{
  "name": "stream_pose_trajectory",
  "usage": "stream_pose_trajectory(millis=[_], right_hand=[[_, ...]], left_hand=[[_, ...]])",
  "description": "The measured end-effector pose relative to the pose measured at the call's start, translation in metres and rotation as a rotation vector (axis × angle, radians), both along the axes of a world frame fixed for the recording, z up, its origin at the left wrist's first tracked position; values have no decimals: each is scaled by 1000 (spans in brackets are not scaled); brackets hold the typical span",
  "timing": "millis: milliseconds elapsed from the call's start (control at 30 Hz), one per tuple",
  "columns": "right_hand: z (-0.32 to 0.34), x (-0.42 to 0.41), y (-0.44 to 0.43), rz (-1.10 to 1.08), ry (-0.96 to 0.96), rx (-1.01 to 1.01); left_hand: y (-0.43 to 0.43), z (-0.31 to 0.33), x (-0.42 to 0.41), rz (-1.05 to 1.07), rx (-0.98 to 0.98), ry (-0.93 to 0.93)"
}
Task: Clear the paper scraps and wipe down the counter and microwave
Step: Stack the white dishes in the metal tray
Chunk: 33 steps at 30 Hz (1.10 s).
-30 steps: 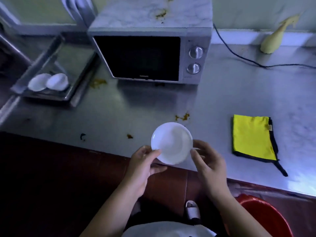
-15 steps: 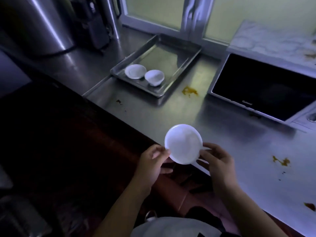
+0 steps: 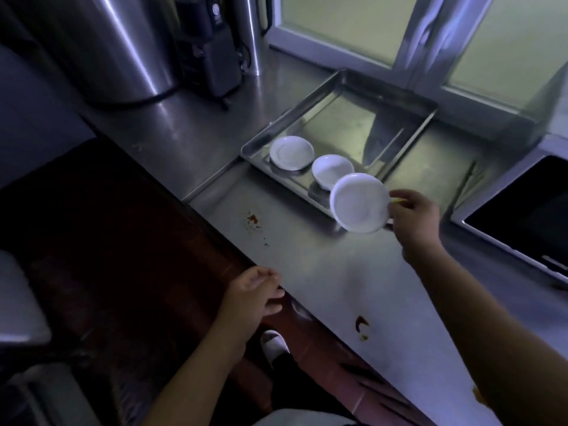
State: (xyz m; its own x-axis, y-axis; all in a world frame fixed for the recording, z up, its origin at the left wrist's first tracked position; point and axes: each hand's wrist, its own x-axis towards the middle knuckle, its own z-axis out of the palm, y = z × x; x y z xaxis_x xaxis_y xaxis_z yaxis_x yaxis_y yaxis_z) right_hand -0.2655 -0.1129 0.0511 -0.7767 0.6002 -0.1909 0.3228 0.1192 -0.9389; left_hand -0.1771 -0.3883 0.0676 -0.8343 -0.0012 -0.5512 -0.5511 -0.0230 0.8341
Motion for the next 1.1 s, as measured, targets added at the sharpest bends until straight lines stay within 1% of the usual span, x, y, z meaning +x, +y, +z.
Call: stream_pose_trajectory(millis=[67,167,233,333,400,467,533,600,667,700,767,867,933,967,1000,1033,1100], right_hand=[[-5,-55,-2,38,-43,46],[-12,-126,-3,94,-130,176],[-20,-162,1,102,-172,238],[-38,-198,2,143,-239,273],[-49,-213,4,221,-337,374],[-55,-223,6,302,-437,531],[-57,-233,4,395,-448,581],[-57,-239,-3,615,-448,578],[-64,-238,-12,826,-552,667],[-68,-236,-15,878,-589,732],[-78,-234,-19,871,-582,826],[-82,-234,-24,831,-566,867],[-79,-231,-24,806,-559,837],[-75,-228,-23,772,-536,785],[-68,-224,-22,715,-492,692],[-58,-219,-21,643,-427,540],[-29,-201,-22,523,-253,95]], left_hand=[[-8,-4,-24,-18,-59,-17],[-22,-14,-48,-54,-146,-29],[-28,-20,-61,-70,-180,-45],[-29,-27,-79,-76,-210,-78],[-31,-26,-90,-73,-216,-77],[-36,-24,-100,-58,-223,-72],[-43,-21,-110,-40,-245,-67],[-48,-19,-119,-27,-265,-64],[-50,-19,-127,-25,-273,-67],[-49,-20,-130,-35,-277,-67],[-46,-23,-135,-60,-286,-66],[-41,-30,-139,-109,-288,-88],[-37,-32,-142,-148,-282,-94],[-34,-32,-145,-160,-280,-80],[-31,-31,-149,-165,-278,-50],[-27,-29,-155,-166,-273,-9],[-18,-22,-168,-175,-246,93]])
